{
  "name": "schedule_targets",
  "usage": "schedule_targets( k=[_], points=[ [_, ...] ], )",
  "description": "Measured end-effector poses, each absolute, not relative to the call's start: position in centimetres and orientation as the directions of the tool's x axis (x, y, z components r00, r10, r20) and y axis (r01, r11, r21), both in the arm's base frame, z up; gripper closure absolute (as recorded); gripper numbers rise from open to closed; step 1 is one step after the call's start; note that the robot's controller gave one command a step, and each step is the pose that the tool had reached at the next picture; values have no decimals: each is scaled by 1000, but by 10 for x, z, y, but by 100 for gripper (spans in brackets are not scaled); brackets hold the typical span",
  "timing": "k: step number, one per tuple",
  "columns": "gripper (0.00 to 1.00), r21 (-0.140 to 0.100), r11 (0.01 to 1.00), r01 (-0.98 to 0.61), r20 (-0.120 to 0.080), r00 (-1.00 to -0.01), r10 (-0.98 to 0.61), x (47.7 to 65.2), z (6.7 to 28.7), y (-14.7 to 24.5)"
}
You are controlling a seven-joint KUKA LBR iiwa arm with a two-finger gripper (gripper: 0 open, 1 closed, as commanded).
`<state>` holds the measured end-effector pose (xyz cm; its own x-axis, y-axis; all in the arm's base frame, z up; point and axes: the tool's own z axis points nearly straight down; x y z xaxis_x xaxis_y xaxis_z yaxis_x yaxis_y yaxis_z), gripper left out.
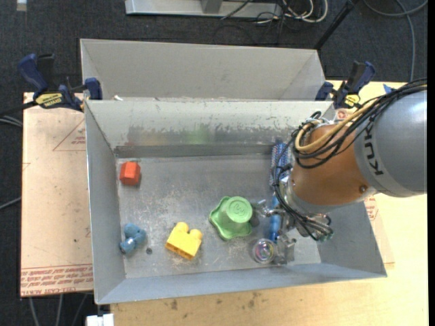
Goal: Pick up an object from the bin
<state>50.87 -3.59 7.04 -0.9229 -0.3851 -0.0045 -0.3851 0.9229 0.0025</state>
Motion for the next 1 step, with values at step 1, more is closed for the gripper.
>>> schedule_targets(
  k=[1],
  points=[
    [0, -3, 707, -707, -5, -707, -707, 495, 71, -64]
  ],
)
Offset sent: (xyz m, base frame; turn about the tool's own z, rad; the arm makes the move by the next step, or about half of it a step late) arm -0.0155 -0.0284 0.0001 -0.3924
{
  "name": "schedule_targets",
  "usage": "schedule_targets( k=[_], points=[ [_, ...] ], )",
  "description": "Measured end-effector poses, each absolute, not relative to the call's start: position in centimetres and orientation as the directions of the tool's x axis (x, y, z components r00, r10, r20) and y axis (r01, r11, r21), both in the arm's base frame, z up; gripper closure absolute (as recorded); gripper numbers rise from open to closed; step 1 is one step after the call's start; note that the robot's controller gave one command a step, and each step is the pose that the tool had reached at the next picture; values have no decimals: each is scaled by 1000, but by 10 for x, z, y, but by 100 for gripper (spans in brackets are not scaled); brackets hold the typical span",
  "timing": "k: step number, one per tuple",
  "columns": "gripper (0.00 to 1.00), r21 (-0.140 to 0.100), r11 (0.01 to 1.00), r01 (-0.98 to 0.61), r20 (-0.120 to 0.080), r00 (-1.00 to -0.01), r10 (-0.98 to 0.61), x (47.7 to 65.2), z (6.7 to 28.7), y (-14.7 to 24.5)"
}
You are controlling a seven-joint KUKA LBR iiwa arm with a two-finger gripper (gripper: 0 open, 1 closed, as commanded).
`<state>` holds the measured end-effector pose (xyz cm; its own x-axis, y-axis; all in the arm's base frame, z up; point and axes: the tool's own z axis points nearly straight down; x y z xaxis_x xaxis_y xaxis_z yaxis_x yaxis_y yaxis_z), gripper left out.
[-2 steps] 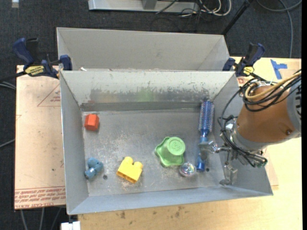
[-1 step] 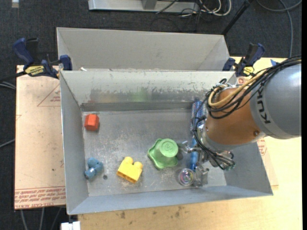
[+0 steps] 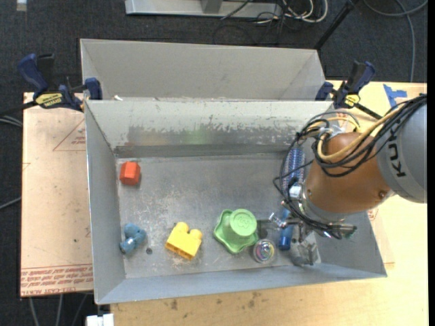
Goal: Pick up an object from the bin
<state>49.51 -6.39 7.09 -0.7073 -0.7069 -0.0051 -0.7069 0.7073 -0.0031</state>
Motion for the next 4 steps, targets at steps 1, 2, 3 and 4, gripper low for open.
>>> schedule_targets(
  k=[1, 2, 3, 4],
  points=[
    [100, 0, 706, -708, -2, -706, -708, 494, 70, -63],
    [0, -1, 705, -709, -4, -705, -709, 495, 71, -63],
    [0, -4, 752, -659, -5, -752, -659, 537, 75, -93],
    [100, 1, 750, -662, -3, -750, -662, 535, 74, -91]
  ],
)
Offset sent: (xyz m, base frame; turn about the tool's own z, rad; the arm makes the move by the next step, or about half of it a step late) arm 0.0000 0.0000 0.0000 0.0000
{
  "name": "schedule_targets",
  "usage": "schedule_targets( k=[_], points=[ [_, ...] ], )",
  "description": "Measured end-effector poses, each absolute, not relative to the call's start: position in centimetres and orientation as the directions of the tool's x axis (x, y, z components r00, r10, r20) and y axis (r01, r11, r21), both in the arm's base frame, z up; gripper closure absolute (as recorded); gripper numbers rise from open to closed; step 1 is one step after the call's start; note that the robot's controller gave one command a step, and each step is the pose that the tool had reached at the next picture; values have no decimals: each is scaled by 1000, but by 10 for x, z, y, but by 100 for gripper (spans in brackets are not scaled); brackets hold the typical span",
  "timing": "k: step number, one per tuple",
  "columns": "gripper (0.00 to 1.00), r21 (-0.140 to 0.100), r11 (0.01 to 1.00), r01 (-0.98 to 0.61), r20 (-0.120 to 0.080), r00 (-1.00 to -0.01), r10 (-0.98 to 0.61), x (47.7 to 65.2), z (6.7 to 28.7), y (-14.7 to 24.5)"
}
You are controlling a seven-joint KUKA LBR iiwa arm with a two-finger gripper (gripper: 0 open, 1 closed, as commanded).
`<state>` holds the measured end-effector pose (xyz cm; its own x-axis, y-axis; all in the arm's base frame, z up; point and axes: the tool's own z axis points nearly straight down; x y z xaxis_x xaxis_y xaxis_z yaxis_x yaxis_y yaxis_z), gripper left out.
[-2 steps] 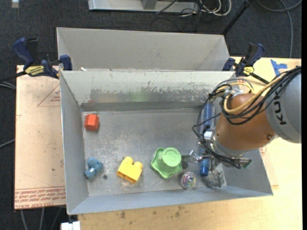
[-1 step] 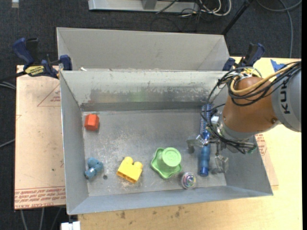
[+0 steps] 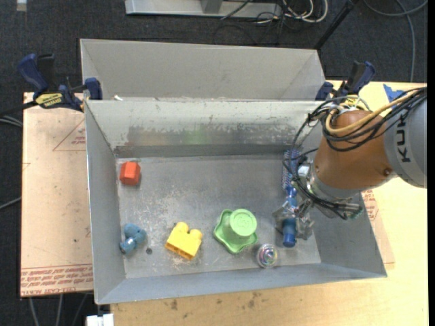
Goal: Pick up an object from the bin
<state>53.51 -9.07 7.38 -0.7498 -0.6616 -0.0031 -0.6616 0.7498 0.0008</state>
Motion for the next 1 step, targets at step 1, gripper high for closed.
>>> schedule_targets(
  k=[1],
  points=[
    [100, -4, 753, -658, -5, -753, -658, 505, 203, -83]
  ],
)
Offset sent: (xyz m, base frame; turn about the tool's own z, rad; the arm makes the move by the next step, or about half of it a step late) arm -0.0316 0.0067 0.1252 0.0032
